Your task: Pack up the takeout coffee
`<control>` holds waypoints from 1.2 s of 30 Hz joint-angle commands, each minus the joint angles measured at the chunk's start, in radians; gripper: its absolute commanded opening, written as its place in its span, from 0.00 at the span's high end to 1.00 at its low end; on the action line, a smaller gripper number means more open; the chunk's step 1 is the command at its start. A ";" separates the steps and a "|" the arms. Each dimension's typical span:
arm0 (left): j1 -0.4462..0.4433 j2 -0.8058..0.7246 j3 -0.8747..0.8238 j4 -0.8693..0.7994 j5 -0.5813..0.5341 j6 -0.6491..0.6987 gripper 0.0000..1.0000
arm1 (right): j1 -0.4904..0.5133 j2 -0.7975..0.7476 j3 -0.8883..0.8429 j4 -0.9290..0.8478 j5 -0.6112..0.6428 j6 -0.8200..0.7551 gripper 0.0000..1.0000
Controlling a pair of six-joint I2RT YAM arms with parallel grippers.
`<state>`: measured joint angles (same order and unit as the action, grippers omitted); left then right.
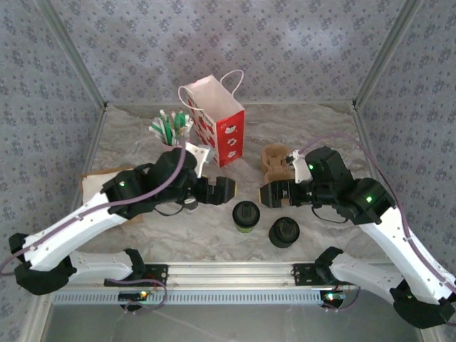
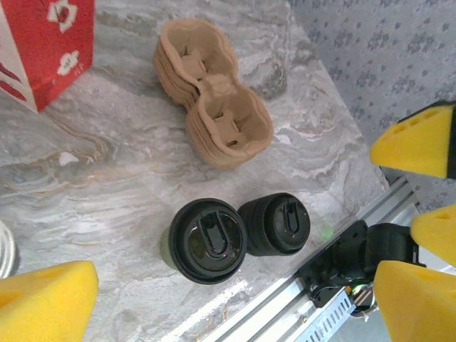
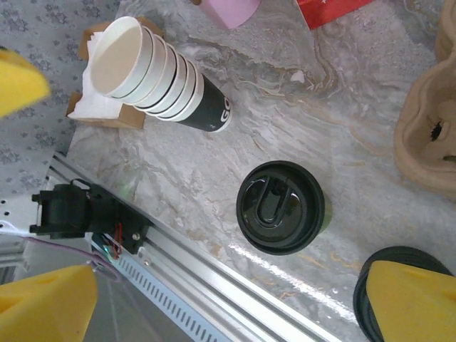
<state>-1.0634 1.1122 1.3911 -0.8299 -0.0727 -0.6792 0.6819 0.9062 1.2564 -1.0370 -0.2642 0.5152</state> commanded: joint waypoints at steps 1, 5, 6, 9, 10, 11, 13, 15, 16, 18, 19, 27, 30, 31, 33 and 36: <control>0.023 -0.023 0.063 -0.090 0.008 0.055 0.00 | -0.006 -0.013 0.012 -0.073 0.060 0.007 0.00; 0.050 -0.031 0.080 -0.094 0.045 0.064 0.01 | -0.013 -0.003 0.003 -0.099 0.199 0.089 0.00; 0.052 -0.032 0.083 -0.103 0.043 0.064 0.00 | -0.016 0.004 0.002 -0.109 0.231 0.105 0.01; 0.063 -0.044 0.066 -0.129 0.013 0.047 0.00 | -0.046 0.041 0.012 -0.158 0.285 0.106 0.00; 0.073 -0.051 0.056 -0.128 0.006 0.047 0.01 | -0.061 0.058 0.012 -0.172 0.290 0.106 0.00; 0.087 -0.055 0.051 -0.128 0.001 0.047 0.00 | -0.078 0.074 0.012 -0.183 0.292 0.106 0.00; 0.130 -0.053 0.056 -0.132 -0.001 0.048 0.01 | -0.113 0.103 0.001 -0.187 0.286 0.147 0.00; 0.180 -0.045 0.073 -0.133 -0.007 0.049 0.00 | -0.154 0.122 -0.020 -0.157 0.239 0.147 0.00; 0.205 -0.038 0.078 -0.127 -0.014 0.044 0.00 | -0.177 0.129 -0.040 -0.128 0.202 0.149 0.00; 0.255 -0.019 0.092 -0.114 -0.015 0.032 0.01 | -0.230 0.138 -0.095 -0.064 0.129 0.159 0.00; 0.281 -0.003 0.105 -0.108 -0.014 0.027 0.01 | -0.258 0.138 -0.120 -0.026 0.098 0.166 0.00; 0.407 0.170 0.200 -0.003 0.017 0.005 0.01 | -0.359 0.118 -0.196 0.254 0.065 0.152 0.00; 0.449 0.250 0.251 0.035 0.068 -0.011 0.01 | -0.379 0.139 -0.193 0.274 0.077 0.131 0.00; 0.462 0.281 0.273 0.040 0.083 -0.025 0.00 | -0.391 0.147 -0.197 0.283 0.069 0.129 0.00; 0.469 0.335 0.319 0.053 0.088 -0.032 0.00 | -0.417 0.157 -0.206 0.302 0.029 0.122 0.00; 0.469 0.421 0.417 -0.003 -0.011 -0.124 0.01 | -0.464 0.161 -0.214 0.320 -0.043 0.046 0.00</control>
<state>-0.5957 1.4963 1.7168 -0.8291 -0.0391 -0.7277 0.2501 1.0626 1.0534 -0.7570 -0.2329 0.6334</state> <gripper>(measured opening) 0.992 0.998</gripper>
